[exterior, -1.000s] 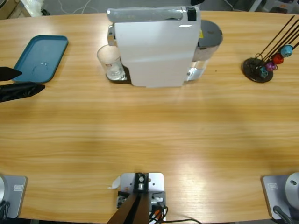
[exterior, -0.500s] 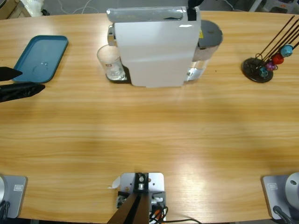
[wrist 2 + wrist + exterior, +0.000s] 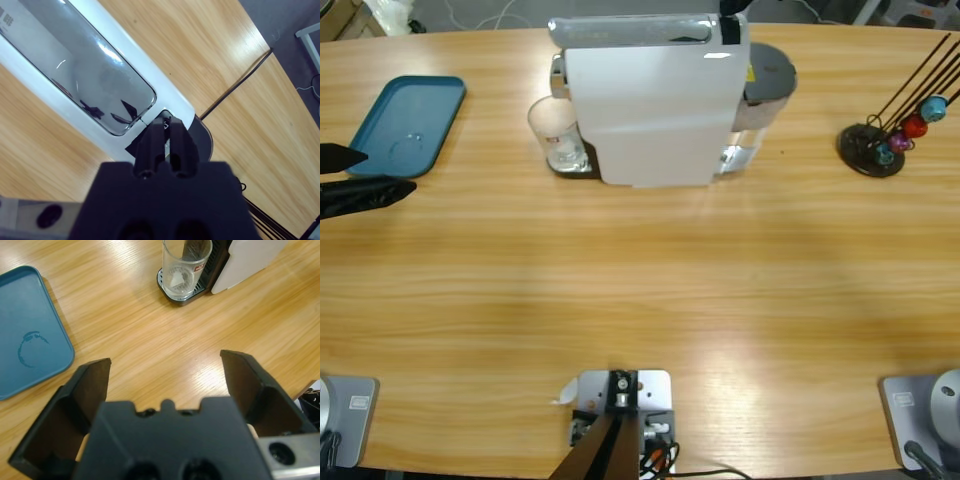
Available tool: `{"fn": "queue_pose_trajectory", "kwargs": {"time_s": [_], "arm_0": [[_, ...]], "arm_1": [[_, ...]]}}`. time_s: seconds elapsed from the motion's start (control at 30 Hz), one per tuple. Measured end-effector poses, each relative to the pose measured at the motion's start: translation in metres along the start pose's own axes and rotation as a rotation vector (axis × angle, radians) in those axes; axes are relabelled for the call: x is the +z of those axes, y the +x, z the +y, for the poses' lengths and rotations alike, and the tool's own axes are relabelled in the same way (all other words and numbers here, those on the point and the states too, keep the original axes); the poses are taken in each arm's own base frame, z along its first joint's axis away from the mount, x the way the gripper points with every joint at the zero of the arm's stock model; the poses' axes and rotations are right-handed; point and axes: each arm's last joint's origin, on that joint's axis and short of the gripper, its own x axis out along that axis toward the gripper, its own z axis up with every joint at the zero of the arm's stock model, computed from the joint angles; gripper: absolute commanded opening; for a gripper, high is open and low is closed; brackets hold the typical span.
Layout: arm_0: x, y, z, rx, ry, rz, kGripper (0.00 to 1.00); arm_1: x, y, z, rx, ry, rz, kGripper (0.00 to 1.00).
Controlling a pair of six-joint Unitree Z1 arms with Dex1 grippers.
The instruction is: Pour coffee
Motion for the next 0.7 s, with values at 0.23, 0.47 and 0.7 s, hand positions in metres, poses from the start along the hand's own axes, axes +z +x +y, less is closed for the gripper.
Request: {"fn": "queue_pose_trajectory", "kwargs": {"time_s": [0.23, 0.47, 0.7], "arm_0": [[0.000, 0.000, 0.000, 0.000, 0.000, 0.000, 0.945], [0.000, 0.000, 0.000, 0.000, 0.000, 0.000, 0.945], [0.000, 0.000, 0.000, 0.000, 0.000, -0.002, 0.989]], "arm_1": [[-0.005, 0.000, 0.001, 0.002, -0.001, 0.008, 0.000], [-0.009, -0.006, -0.001, -0.034, 0.000, 0.008, 0.000], [-0.021, -0.076, -0.009, -0.104, 0.047, -0.131, 1.000]]}}
